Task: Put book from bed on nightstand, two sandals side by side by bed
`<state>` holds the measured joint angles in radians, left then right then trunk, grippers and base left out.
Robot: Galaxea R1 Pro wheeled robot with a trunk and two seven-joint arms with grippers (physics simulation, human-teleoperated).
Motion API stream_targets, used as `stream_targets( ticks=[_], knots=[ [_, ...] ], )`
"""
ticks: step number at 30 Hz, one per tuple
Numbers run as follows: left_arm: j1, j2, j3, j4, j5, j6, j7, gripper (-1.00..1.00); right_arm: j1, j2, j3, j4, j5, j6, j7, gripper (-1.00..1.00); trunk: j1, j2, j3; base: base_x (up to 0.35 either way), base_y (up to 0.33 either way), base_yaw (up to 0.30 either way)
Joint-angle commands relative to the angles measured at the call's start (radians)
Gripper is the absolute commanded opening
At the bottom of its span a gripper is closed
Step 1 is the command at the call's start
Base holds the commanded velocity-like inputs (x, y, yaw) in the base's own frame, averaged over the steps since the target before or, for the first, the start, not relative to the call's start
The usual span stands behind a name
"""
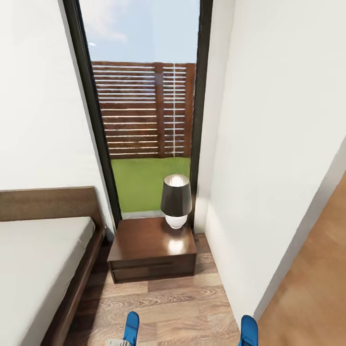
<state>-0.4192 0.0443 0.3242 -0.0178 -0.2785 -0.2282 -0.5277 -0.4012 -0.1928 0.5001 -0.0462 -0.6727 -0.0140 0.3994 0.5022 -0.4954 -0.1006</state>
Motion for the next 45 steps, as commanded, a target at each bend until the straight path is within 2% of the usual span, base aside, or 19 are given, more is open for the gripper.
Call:
stream_targets(
  ticks=[1, 12, 27, 45],
  knots=[
    [-0.001, 0.0, 0.009, 0.001, -0.01, -0.005, -0.002, -1.0, -0.001, 0.0, 0.008, 0.0, -0.01, -0.001, 0.004, -1.0, 0.001, -0.002, -0.002, 0.285, 0.0, 0.192],
    [-0.001, 0.0, 0.009, 0.001, -0.01, -0.005, -0.002, -1.0, -0.001, 0.0, 0.008, 0.0, -0.008, -0.001, 0.004, -1.0, 0.001, -0.002, -0.002, 0.279, -0.008, 0.031],
    [-0.001, 0.0, 0.009, 0.001, -0.01, -0.005, -0.002, -1.0, -0.001, 0.0, 0.008, 0.0, -0.008, -0.001, 0.004, -1.0, 0.001, -0.002, -0.002, 0.218, -0.13, 0.004],
    [-0.001, 0.0, 0.009, 0.001, -0.01, -0.005, -0.002, -1.0, -0.001, 0.0, 0.008, 0.0, -0.01, -0.001, 0.004, -1.0, 0.001, -0.002, -0.002, 0.002, -0.002, 0.273]
  ],
)
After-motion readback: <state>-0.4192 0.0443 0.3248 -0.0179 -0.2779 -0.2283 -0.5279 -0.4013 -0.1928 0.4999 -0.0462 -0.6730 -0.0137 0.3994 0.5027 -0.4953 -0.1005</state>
